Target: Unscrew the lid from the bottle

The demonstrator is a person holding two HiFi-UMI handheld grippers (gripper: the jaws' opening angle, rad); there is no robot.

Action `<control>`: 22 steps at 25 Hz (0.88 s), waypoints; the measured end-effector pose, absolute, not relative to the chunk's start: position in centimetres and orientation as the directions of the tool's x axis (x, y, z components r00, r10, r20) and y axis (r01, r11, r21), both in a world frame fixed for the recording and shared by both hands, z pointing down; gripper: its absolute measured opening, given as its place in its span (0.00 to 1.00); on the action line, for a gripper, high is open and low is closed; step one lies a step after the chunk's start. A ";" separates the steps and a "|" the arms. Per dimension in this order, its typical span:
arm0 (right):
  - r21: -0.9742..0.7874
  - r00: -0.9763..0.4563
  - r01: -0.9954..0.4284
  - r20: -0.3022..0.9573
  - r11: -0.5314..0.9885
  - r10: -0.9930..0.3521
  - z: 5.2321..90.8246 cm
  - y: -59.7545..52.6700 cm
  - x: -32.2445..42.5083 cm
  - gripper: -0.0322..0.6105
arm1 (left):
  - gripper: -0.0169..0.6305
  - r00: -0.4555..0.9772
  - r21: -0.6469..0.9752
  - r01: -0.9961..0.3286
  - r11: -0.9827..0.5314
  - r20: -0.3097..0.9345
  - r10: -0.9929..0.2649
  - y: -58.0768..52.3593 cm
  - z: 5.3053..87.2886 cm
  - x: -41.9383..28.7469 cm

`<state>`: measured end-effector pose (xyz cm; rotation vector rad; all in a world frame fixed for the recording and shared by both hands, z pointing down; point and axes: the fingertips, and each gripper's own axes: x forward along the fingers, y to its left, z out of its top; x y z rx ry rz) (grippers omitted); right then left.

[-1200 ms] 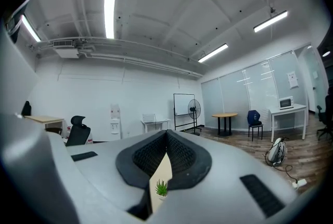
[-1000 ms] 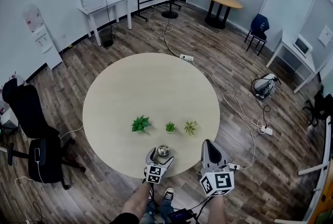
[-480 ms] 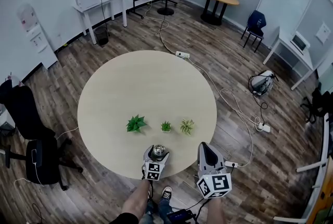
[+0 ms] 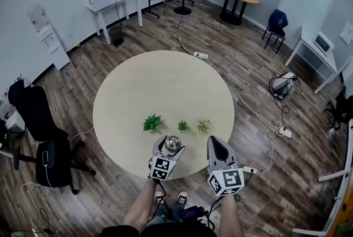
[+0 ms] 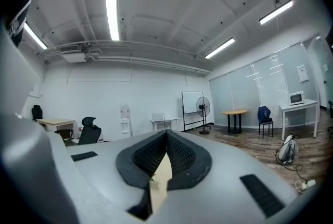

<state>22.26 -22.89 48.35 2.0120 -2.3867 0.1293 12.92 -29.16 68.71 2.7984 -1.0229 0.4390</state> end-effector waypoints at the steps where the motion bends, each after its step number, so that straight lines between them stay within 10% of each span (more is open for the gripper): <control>1: -0.055 -0.186 -0.982 0.058 0.183 -0.981 47.9 -23.0 21.9 0.05 | 0.62 0.734 0.019 -0.640 -0.768 0.310 -0.604 -29.2 67.0 12.7; 22: -0.058 -0.328 -0.941 -0.085 0.334 -0.941 41.2 -24.6 15.0 0.06 | 0.62 0.785 -0.011 -0.583 -0.812 0.249 -0.567 -27.1 49.6 8.2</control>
